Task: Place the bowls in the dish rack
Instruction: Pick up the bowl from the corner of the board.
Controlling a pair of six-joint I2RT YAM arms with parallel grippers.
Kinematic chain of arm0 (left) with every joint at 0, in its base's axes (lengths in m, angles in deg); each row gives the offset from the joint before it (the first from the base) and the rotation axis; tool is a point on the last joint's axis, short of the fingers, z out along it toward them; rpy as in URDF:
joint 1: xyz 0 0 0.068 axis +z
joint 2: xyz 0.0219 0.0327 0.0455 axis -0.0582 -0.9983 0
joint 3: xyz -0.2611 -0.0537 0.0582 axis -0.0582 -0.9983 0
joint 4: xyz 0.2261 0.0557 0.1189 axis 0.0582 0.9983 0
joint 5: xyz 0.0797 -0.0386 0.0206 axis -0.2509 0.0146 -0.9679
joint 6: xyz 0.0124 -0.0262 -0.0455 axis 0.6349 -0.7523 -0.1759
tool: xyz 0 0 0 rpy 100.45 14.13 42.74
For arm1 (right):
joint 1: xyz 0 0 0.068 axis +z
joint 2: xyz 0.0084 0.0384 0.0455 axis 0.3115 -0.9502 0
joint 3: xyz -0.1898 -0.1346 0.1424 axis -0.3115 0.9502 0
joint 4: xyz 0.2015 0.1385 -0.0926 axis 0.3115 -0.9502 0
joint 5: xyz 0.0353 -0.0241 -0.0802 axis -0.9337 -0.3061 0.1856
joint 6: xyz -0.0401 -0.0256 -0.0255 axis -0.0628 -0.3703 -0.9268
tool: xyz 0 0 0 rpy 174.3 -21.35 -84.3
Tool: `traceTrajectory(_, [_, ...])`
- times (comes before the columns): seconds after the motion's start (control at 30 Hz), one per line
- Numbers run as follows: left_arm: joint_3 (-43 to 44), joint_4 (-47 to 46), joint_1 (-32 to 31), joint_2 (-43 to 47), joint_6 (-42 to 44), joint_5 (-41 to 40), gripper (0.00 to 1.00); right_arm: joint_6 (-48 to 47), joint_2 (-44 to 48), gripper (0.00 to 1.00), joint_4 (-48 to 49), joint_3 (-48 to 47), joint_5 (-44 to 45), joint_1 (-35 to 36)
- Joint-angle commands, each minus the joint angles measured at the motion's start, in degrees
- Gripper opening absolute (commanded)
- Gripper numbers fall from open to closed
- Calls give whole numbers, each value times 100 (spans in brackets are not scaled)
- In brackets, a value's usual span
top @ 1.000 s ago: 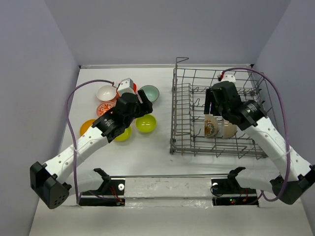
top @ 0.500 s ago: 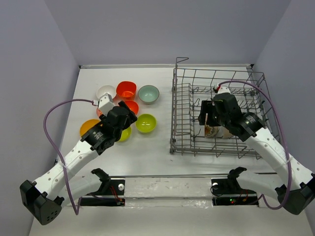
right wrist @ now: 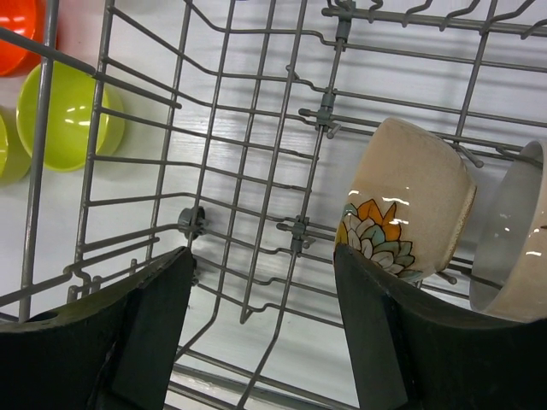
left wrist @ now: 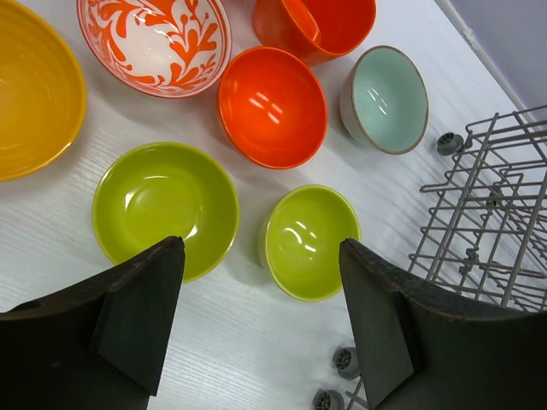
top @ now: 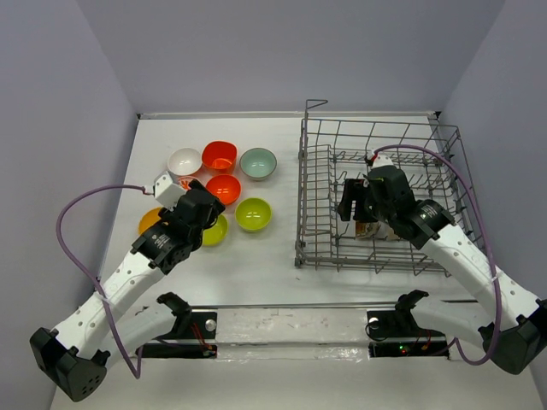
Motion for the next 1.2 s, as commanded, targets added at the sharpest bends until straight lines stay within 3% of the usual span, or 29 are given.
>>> traceTrajectory(0.0, [-101, 110, 179, 114, -70, -314, 82, -47, 88, 73, 342, -193, -81, 39])
traceTrajectory(0.5, [-426, -4, 610, 237, 71, -121, 82, -118, 396, 74, 184, -184, -275, 39])
traceTrajectory(0.8, [-382, -276, 865, -123, 379, -6, 82, -126, 581, 75, 87, -149, -257, 39])
traceTrajectory(1.17, [-1015, -944, 1831, -176, 704, 512, 83, -74, 976, 77, 52, 176, -222, 39])
